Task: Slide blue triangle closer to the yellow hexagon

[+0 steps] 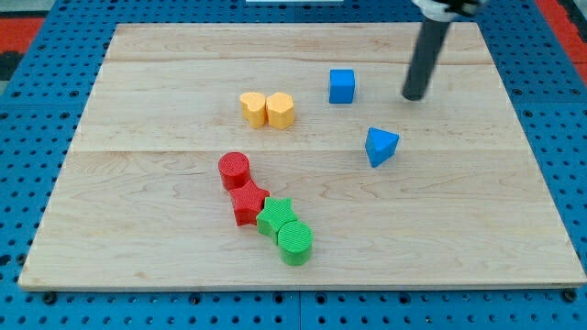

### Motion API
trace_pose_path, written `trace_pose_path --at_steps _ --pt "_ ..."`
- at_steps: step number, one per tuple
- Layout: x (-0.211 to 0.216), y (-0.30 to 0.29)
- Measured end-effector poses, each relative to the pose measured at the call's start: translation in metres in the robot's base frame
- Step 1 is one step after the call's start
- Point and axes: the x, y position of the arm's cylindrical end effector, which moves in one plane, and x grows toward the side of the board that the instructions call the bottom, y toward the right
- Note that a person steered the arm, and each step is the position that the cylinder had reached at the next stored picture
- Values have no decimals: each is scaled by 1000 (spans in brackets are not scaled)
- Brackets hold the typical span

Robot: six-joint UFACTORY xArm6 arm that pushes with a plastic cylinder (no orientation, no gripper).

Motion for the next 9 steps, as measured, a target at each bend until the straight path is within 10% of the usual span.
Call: trace_pose_path --at_steps 2,6,8,9 --pt "16 -136" --pt "172 60" --pt "189 -76" --pt "182 -39"
